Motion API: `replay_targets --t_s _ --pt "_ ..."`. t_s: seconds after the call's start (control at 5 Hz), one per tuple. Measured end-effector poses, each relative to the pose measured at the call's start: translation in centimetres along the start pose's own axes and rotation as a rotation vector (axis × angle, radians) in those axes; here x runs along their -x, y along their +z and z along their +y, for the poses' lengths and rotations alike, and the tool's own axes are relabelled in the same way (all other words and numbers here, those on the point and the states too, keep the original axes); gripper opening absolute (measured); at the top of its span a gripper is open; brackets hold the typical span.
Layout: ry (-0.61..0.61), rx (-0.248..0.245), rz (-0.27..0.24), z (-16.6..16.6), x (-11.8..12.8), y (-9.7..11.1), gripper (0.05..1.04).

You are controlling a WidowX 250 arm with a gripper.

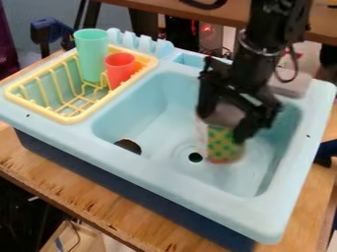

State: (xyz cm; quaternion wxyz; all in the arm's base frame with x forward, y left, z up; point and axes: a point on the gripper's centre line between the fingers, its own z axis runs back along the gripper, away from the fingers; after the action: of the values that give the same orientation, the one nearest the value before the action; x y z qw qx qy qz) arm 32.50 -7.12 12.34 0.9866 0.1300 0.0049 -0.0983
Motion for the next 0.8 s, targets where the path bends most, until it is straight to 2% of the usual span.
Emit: replay_targets --t_s 0.2,0.6,0.8 --pt "0.03 -0.062 0.005 1.1 0.1 -0.1 1.005" --pt "0.071 -0.095 0.045 4.0 0.7 -0.7 1.003" --pt "0.102 -0.066 -0.001 5.4 1.2 1.0 1.003"
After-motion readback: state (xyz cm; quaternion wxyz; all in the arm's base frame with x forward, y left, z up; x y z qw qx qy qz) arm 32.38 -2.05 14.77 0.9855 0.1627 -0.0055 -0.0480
